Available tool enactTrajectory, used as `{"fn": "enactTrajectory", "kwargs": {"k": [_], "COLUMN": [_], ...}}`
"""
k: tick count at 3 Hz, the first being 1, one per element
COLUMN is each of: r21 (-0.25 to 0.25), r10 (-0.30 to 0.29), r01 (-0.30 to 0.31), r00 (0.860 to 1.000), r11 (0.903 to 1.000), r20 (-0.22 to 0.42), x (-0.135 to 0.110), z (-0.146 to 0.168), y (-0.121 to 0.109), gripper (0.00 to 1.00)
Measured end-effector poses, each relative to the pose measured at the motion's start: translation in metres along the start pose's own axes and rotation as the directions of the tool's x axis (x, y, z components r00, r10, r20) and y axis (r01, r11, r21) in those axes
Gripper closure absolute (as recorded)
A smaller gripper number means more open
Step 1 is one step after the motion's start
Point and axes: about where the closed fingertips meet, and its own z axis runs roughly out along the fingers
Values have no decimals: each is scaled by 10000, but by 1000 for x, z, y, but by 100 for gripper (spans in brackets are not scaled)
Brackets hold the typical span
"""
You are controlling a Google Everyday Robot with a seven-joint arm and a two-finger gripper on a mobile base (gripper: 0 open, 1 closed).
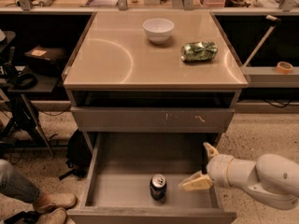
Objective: Pick pepsi can from middle drawer and place on counter
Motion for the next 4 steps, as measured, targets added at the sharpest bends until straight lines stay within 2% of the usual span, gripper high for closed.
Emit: {"fn": "enactTrajectory", "kwargs": {"k": [1,2,3,4], "r21": [-474,-588,-588,-475], "r10": [82,233,233,581], "r01": [-78,-231,-231,-581], "r00": [9999,9997,9997,9983], "r11": [9988,9980,9980,9972], "r20": [82,29,29,-2], "x": [28,52,52,73], "z": [41,93,93,106], "y": [34,43,43,42], "gripper": [0,0,0,0]}}
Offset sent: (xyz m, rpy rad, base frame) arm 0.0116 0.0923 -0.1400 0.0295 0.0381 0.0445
